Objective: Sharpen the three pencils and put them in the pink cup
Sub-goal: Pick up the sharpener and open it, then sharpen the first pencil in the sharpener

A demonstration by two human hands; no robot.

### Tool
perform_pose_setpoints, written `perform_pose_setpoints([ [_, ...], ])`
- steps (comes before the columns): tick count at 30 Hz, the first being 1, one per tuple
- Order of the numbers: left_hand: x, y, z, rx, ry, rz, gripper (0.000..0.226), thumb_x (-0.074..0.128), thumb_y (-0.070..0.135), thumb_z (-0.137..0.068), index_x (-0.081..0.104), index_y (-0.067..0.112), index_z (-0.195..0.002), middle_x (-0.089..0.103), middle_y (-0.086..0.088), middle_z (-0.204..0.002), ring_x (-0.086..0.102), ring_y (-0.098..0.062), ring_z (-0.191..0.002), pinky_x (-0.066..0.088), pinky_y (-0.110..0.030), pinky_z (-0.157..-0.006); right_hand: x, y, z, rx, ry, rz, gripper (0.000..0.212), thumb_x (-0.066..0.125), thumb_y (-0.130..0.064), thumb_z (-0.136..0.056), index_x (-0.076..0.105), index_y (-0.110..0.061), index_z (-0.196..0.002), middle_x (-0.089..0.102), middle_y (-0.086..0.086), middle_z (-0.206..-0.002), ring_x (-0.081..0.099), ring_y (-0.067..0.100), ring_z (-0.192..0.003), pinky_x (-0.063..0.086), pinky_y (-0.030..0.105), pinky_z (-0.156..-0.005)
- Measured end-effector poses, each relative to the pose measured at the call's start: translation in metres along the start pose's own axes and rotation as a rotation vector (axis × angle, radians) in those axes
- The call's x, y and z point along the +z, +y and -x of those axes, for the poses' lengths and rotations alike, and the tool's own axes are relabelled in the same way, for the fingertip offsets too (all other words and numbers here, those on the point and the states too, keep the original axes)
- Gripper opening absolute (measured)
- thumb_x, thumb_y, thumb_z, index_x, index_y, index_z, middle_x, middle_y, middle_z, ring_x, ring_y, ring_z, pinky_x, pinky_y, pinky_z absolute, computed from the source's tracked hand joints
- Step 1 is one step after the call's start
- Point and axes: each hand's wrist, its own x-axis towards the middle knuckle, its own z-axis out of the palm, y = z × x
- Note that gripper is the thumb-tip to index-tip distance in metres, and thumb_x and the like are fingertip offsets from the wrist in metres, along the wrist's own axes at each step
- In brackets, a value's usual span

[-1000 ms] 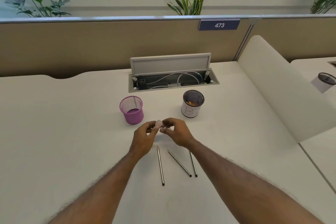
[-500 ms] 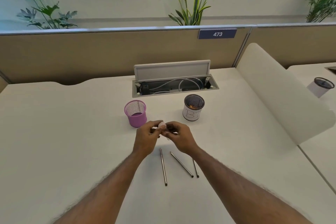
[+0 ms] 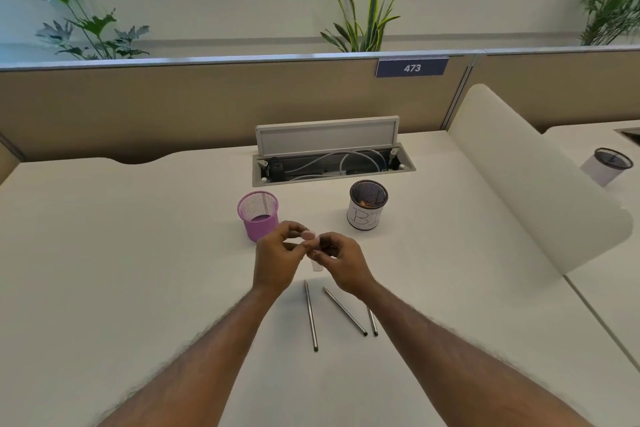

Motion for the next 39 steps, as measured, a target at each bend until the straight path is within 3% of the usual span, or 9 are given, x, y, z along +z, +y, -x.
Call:
perform_pose_setpoints([
  [3, 0.001, 0.002, 0.001, 0.037, -0.002, 0.005, 0.025, 0.082, 0.017, -0.076, 0.065, 0.024, -0.093, 0.074, 0.004, -0.091, 0.074, -0.010, -0.075, 0.060, -0.027, -0.062, 0.002, -0.003, 0.001, 0.008, 0.049, -0.070, 0.020, 0.077, -0.017, -0.081, 0.069, -0.011, -0.098, 0.071, 0.011, -0.094, 0.069, 0.028, -0.083, 0.060, 0.038, -0.069],
  [6, -0.002, -0.002, 0.002, 0.033, -0.045, 0.009, 0.038, 0.083, 0.017, -0.075, 0.063, 0.023, -0.107, 0.073, 0.002, -0.099, 0.074, -0.011, -0.082, 0.060, -0.025, -0.067, 0.001, -0.001, 0.000, -0.002, 0.071, -0.071, 0.021, 0.075, -0.010, -0.082, 0.068, -0.009, -0.102, 0.070, 0.012, -0.098, 0.067, 0.028, -0.088, 0.059, 0.043, -0.076],
  [12, -0.009, -0.016, 0.005, 0.005, -0.201, -0.053, 0.050, 0.073, 0.021, -0.084, 0.059, 0.015, -0.132, 0.071, -0.001, -0.115, 0.069, -0.008, -0.099, 0.059, -0.028, -0.080, -0.001, 0.002, 0.006, -0.010, 0.013, -0.046, 0.027, 0.077, -0.020, -0.081, 0.072, -0.015, -0.107, 0.072, -0.003, -0.099, 0.063, 0.016, -0.078, 0.053, 0.031, -0.073],
  [15, -0.010, -0.019, 0.007, 0.046, -0.219, -0.084, 0.040, 0.074, 0.019, -0.085, 0.065, 0.022, -0.124, 0.072, 0.005, -0.113, 0.068, -0.010, -0.100, 0.060, -0.034, -0.078, 0.000, 0.003, 0.006, -0.013, -0.016, -0.033, 0.026, 0.077, -0.016, -0.081, 0.073, -0.015, -0.107, 0.073, 0.000, -0.100, 0.065, 0.022, -0.085, 0.054, 0.032, -0.076],
  [18, -0.010, -0.020, 0.009, 0.083, -0.192, -0.136, 0.030, 0.076, 0.028, -0.082, 0.071, 0.031, -0.111, 0.072, 0.016, -0.104, 0.068, -0.010, -0.098, 0.058, -0.031, -0.075, 0.002, 0.003, 0.008, -0.011, -0.044, -0.066, 0.026, 0.078, -0.009, -0.080, 0.074, -0.014, -0.105, 0.075, 0.000, -0.099, 0.067, 0.009, -0.088, 0.055, 0.024, -0.078],
  [24, -0.014, -0.026, 0.007, 0.132, -0.130, -0.295, 0.031, 0.083, 0.032, -0.074, 0.069, 0.022, -0.100, 0.073, 0.012, -0.094, 0.068, -0.003, -0.090, 0.057, -0.027, -0.078, 0.000, 0.010, 0.008, 0.015, -0.078, 0.020, 0.032, 0.075, 0.002, -0.075, 0.073, -0.012, -0.104, 0.075, 0.001, -0.097, 0.068, 0.012, -0.086, 0.057, 0.032, -0.082],
  [31, -0.017, -0.026, 0.004, 0.159, -0.169, -0.367, 0.034, 0.085, 0.031, -0.072, 0.070, 0.019, -0.101, 0.073, 0.009, -0.090, 0.068, -0.007, -0.082, 0.058, -0.028, -0.072, -0.009, 0.014, 0.008, 0.066, -0.072, 0.064, 0.037, 0.077, 0.001, -0.071, 0.071, -0.010, -0.106, 0.074, 0.004, -0.097, 0.070, 0.016, -0.084, 0.057, 0.027, -0.080],
  [36, -0.019, -0.028, 0.002, 0.163, -0.159, -0.392, 0.039, 0.087, 0.033, -0.069, 0.072, 0.017, -0.102, 0.073, 0.006, -0.091, 0.067, -0.009, -0.078, 0.059, -0.030, -0.069, -0.018, 0.023, 0.009, 0.077, -0.010, 0.382, 0.025, 0.068, -0.002, -0.078, 0.071, -0.014, -0.100, 0.071, -0.002, -0.091, 0.065, 0.014, -0.078, 0.053, 0.026, -0.076],
  [39, -0.020, -0.029, 0.002, 0.156, -0.150, -0.408, 0.039, 0.088, 0.035, -0.067, 0.072, 0.019, -0.100, 0.072, 0.008, -0.088, 0.066, -0.008, -0.075, 0.058, -0.032, -0.065, -0.030, 0.030, 0.012, 0.112, -0.168, 0.733, 0.010, 0.067, -0.019, -0.082, 0.070, -0.019, -0.092, 0.069, -0.004, -0.091, 0.063, 0.017, -0.085, 0.050, 0.029, -0.074],
])
